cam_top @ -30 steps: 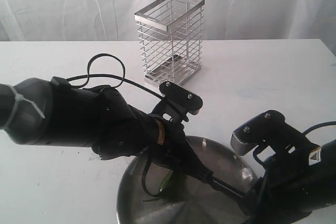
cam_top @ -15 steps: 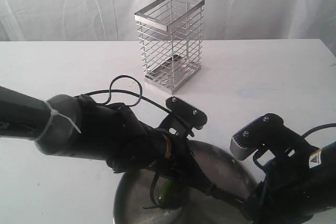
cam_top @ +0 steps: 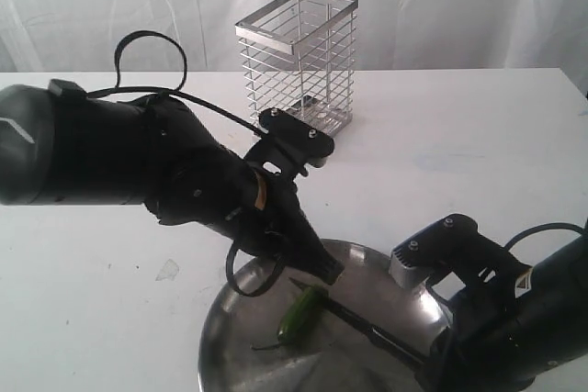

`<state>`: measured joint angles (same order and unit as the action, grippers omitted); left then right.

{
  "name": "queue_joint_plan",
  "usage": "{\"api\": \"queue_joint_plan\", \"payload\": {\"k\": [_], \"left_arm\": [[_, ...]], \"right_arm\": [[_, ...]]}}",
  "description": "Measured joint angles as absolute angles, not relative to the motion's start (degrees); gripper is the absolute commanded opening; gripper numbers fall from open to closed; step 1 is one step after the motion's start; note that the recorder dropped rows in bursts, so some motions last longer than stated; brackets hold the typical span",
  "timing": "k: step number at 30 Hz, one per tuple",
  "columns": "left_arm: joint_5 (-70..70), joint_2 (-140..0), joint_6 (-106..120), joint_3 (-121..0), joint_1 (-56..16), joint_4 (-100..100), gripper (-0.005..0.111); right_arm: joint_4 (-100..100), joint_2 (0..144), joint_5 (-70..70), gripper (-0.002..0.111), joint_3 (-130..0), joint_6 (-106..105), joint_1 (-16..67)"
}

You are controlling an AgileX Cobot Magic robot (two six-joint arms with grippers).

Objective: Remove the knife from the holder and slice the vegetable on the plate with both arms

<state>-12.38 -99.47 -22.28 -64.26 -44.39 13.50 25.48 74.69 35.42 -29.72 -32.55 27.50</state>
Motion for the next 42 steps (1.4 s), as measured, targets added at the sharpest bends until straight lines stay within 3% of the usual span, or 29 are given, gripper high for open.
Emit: {"api": "queue_joint_plan", "payload": {"k": [42], "left_arm": [[-5.58,-107.75,-21.97,-60.35,-43.42,14.3,0.0]], "right_arm": [[25.59,80.68,34.13,0.0,-34.6,-33.39,29.31]]}}
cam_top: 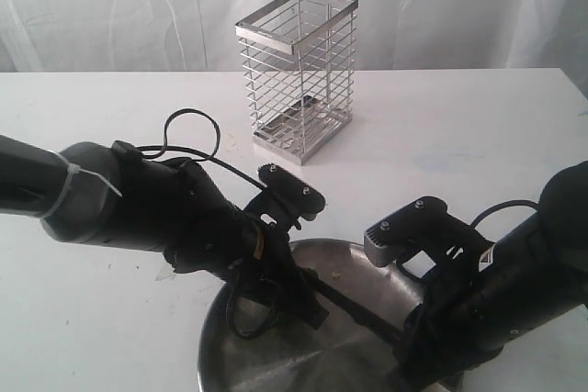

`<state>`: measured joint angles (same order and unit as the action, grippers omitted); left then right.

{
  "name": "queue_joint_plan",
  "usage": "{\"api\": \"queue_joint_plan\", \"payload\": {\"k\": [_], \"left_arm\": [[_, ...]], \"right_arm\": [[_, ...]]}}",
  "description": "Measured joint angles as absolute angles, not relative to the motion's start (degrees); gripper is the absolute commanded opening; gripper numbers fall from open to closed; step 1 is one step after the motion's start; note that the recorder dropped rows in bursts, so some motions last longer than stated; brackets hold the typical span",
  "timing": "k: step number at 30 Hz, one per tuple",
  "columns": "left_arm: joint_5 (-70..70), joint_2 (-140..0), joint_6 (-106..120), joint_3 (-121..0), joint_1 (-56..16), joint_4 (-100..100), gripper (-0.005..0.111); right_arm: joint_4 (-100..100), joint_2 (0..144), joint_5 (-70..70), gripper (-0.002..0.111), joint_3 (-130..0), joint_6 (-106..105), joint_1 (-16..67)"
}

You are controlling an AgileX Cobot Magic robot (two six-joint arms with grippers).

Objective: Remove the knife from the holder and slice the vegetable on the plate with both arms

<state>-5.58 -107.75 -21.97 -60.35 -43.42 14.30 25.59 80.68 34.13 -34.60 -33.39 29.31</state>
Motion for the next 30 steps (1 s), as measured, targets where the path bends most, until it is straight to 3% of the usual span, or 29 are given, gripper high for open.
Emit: {"api": "queue_joint_plan", "payload": {"k": [30], "left_arm": [[-3.79,-108.83,-21.87,-60.98,-46.62,14.68,0.0]], "right_arm": [[25.38,82.95,33.25,0.0,-34.7,-33.41,29.4]]}}
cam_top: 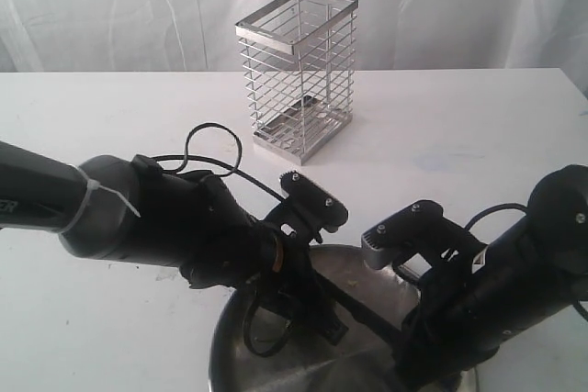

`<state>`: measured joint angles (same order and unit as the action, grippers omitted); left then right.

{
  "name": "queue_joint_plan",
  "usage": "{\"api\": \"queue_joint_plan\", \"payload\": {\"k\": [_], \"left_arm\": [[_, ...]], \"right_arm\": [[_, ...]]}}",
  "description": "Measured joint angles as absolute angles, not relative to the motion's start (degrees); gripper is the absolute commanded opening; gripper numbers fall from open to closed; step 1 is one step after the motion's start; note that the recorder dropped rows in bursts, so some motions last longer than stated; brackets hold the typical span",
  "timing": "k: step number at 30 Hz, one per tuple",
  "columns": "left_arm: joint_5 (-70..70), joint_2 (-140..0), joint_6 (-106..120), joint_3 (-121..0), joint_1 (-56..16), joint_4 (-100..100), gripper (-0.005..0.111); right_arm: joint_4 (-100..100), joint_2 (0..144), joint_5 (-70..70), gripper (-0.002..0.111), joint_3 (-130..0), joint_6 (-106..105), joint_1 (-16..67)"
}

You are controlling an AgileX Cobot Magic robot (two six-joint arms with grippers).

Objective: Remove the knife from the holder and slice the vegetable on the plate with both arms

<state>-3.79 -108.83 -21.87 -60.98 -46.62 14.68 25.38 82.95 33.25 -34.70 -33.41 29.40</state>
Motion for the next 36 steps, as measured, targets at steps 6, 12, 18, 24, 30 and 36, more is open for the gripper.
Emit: {"api": "queue_joint_plan", "payload": {"k": [6,12,18,24,30,36], "left_arm": [[-16.02,-103.1,-20.74,-60.32,-42.96,16.01,0.0],[-15.1,-98.65,-20.74,-60.32,-42.02,16.11,0.0],[-9.28,-99.99,-20.74,-60.32,-42.02,14.77,0.0],[-7.76,-101.42,-20.74,-60.32,-42.02,14.39,0.0],[-5.34,-101.69,-20.74,-60.32,-42.02,11.61,0.0],[-4.05,-103.68,-20.74,-60.32,-42.02,8.53,0.0]], "right_arm": [[25.38,83.86,34.69,0.0,-36.2,-33.54,29.68],[25.38,83.86,35.1,0.0,-36.32,-33.54,29.68],[25.38,83.86,35.39,0.0,-36.32,-33.54,29.68],[25.31,83.86,35.39,0.0,-36.32,-33.54,29.68],[25.31,83.86,35.39,0.0,-36.32,-33.67,29.68],[25.26,83.86,35.39,0.0,-36.42,-33.8,29.68]]}}
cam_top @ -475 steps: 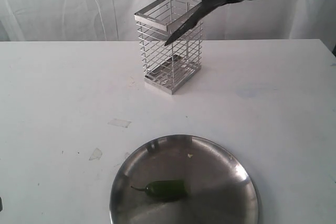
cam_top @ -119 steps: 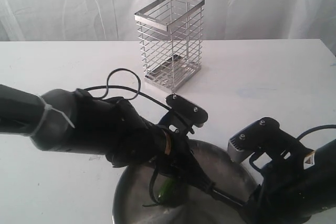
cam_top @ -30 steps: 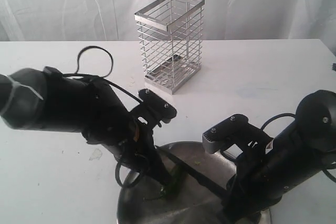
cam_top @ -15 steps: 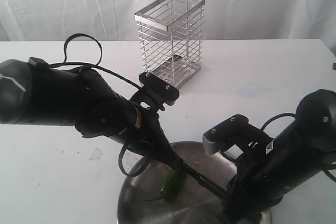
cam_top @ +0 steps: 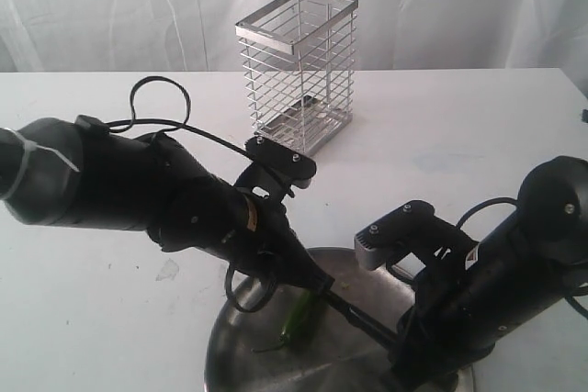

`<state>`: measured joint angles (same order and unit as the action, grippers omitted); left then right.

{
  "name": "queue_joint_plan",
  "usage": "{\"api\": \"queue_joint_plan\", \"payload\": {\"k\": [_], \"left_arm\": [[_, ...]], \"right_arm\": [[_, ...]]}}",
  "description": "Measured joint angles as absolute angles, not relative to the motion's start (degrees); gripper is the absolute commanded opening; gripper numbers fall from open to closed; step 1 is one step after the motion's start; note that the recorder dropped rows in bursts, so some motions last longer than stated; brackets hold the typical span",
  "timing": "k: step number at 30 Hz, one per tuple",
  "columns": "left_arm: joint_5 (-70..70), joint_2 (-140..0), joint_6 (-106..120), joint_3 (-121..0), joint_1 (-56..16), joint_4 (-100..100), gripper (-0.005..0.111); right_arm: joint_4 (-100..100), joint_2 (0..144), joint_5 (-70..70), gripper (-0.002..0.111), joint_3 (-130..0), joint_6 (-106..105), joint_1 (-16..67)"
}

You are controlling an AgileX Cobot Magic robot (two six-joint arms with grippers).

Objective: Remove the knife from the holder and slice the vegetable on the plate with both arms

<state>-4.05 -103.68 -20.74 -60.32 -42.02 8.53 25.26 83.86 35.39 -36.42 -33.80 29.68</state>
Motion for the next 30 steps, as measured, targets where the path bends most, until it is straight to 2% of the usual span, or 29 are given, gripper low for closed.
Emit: {"api": "queue_joint_plan", "payload": {"k": [30], "left_arm": [[-0.69,-105.1,-20.74,-60.32,-42.13,8.05,0.0]], "right_arm": [[25.16,84.68,35.29,0.0,-36.42,-34.04,29.68]]}}
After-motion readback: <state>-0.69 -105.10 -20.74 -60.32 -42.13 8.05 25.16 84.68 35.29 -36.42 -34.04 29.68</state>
